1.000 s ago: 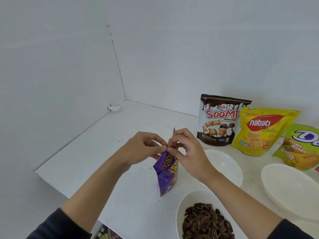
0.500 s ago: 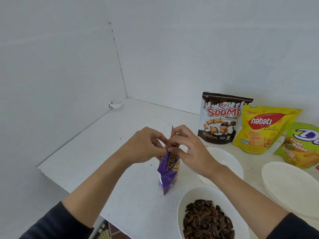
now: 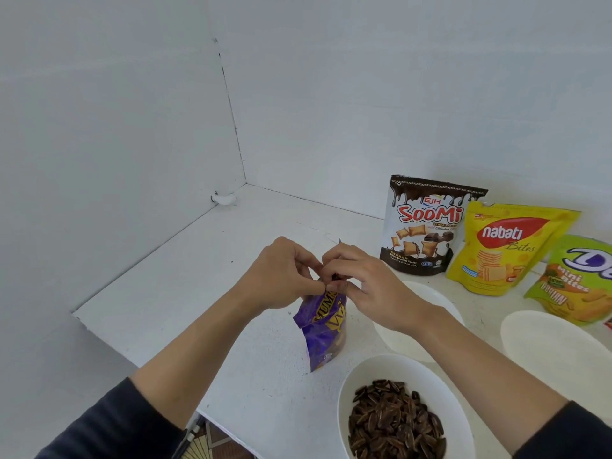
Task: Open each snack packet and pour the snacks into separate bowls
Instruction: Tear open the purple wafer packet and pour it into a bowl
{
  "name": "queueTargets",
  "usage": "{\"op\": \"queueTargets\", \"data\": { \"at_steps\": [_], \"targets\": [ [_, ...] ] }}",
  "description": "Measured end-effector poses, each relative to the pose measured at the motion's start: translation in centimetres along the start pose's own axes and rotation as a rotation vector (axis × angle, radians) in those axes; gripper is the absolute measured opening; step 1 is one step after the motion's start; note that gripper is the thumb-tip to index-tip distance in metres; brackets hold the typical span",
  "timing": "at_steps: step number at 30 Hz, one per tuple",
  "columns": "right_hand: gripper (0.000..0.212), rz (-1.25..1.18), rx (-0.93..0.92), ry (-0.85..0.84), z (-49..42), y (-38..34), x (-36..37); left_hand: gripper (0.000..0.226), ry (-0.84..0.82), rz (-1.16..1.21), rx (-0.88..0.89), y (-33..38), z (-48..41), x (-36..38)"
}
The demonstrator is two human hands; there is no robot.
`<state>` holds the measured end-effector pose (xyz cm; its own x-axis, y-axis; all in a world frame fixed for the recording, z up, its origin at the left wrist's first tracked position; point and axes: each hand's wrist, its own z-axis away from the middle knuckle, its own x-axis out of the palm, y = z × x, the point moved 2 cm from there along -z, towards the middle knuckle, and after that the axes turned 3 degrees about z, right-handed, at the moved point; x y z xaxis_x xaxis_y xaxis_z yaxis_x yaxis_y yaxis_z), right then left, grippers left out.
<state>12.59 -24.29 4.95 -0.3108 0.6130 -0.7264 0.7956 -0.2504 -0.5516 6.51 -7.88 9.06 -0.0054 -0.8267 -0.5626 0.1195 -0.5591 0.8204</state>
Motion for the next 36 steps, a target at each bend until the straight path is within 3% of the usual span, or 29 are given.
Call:
{"op": "queueTargets", "data": {
  "at_steps": [6,9,12,15,19,23,32,36],
  "targets": [
    [0.011,0.000,-0.003,0.005,0.7,0.5,-0.6,0.008,0.181,-0.149,-0.040,-1.6,-0.7,-2.2],
    [0.011,0.008,-0.005,0.011,0.9,0.3,-0.9,0.008,0.092,-0.149,-0.036,-1.6,-0.3,-2.7],
    [0.011,0.014,0.004,0.035,0.8,0.4,-1.1,0.025,-0.003,-0.183,0.040,-0.9,0.0,-2.1],
    [0.009,-0.001,0.015,0.035,0.9,0.4,-1.5,0.022,-0.072,-0.226,0.086,-0.9,-0.1,-1.9],
    [0.017,0.034,-0.006,0.009,0.6,-0.2,-1.4,0.021,-0.030,-0.305,0.115,-0.9,-0.6,-1.4],
    [0.011,0.122,-0.072,-0.006,0.4,-0.1,-1.0,0.015,-0.028,-0.363,0.110,-0.7,-0.9,-1.6],
    [0.011,0.223,-0.105,-0.070,0.4,0.2,-2.3,0.033,0.166,-0.304,0.124,0.0,-0.8,-3.5],
    [0.008,0.285,-0.138,-0.087,0.0,-0.4,-2.1,0.035,0.074,-0.365,0.169,0.5,-1.1,-2.5]
  ]
}}
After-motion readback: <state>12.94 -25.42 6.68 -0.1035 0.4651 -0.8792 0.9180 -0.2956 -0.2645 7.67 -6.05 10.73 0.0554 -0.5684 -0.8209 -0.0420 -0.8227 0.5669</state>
